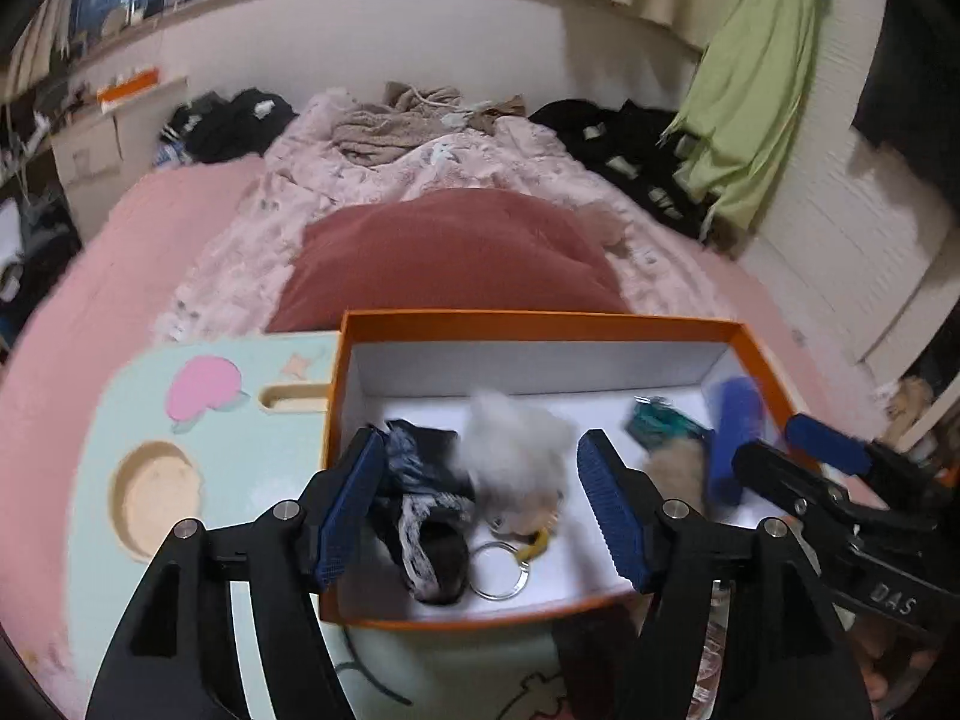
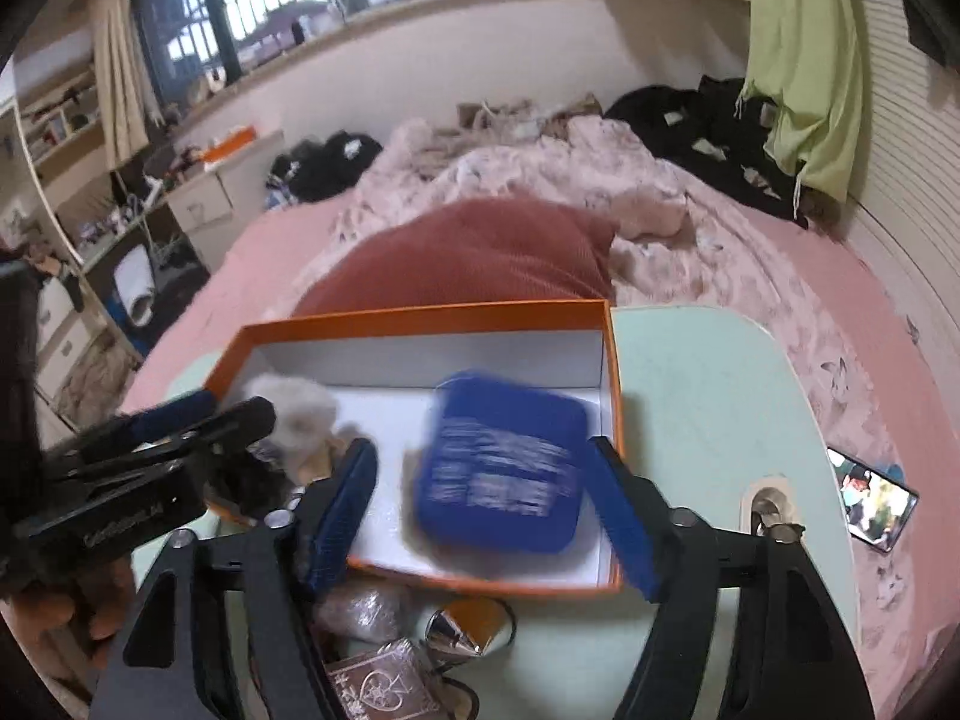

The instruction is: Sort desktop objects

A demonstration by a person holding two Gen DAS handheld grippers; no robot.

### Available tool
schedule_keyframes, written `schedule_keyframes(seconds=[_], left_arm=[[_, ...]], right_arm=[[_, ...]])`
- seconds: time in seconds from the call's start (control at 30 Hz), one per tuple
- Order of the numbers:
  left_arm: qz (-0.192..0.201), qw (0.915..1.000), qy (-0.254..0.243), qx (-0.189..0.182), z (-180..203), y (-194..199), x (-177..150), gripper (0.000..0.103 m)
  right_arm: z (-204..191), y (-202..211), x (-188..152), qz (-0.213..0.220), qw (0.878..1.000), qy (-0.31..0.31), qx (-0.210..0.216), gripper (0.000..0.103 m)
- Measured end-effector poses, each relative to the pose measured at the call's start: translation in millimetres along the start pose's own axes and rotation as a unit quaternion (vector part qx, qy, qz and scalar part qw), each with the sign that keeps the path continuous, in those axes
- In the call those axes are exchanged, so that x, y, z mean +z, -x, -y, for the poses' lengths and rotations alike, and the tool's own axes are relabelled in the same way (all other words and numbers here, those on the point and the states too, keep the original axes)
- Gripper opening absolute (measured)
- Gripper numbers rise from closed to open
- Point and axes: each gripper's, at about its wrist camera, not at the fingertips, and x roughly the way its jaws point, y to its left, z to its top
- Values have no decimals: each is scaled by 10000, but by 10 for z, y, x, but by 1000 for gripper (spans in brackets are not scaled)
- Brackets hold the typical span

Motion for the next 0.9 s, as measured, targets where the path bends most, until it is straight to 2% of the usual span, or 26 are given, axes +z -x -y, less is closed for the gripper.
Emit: schedule_keyframes(seconds=[0.07, 0.13, 0.2, 0.27, 0.37, 0.47, 0.6, 0.67, 0.73, 0.8, 0.9], left_arm=[[141, 9994, 104, -307, -61, 147, -70, 68], [306, 9992, -5, -256, -51, 347, -158, 69], [374, 9989, -212, -161, -9, 564, -306, 76], [281, 9986, -413, -201, 47, 666, -430, 78], [-83, 9970, -743, -181, 135, 744, -741, 78], [-363, 9953, -896, -108, 190, 708, -1113, 78], [-873, 9901, -1088, 180, 269, 469, -1366, 80], [-816, 9901, -1106, 268, 287, 475, -1386, 81], [-807, 9908, -1047, 279, 263, 465, -1395, 87], [-834, 9913, -957, 351, 222, 434, -1408, 103], [-849, 9914, -933, 355, 202, 410, -1408, 103]], right_arm=[[-1, 165, -84, 183, 9998, 33, 54, 84], [-27, 323, -183, 305, 9994, 129, -61, 91], [-56, 474, -330, 373, 9988, 240, -193, 92], [-91, 573, -518, 300, 9984, 429, -233, 93], [-109, 641, -847, 24, 9972, 674, -321, 93], [-81, 638, -1169, -282, 9963, 739, -327, 93], [-96, 507, -1453, -612, 9934, 806, -540, 95], [-111, 455, -1507, -613, 9919, 883, -674, 103], [-93, 433, -1508, -628, 9918, 897, -663, 103], [-81, 433, -1508, -612, 9919, 892, -668, 103], [-60, 427, -1518, -577, 9921, 887, -669, 103]])
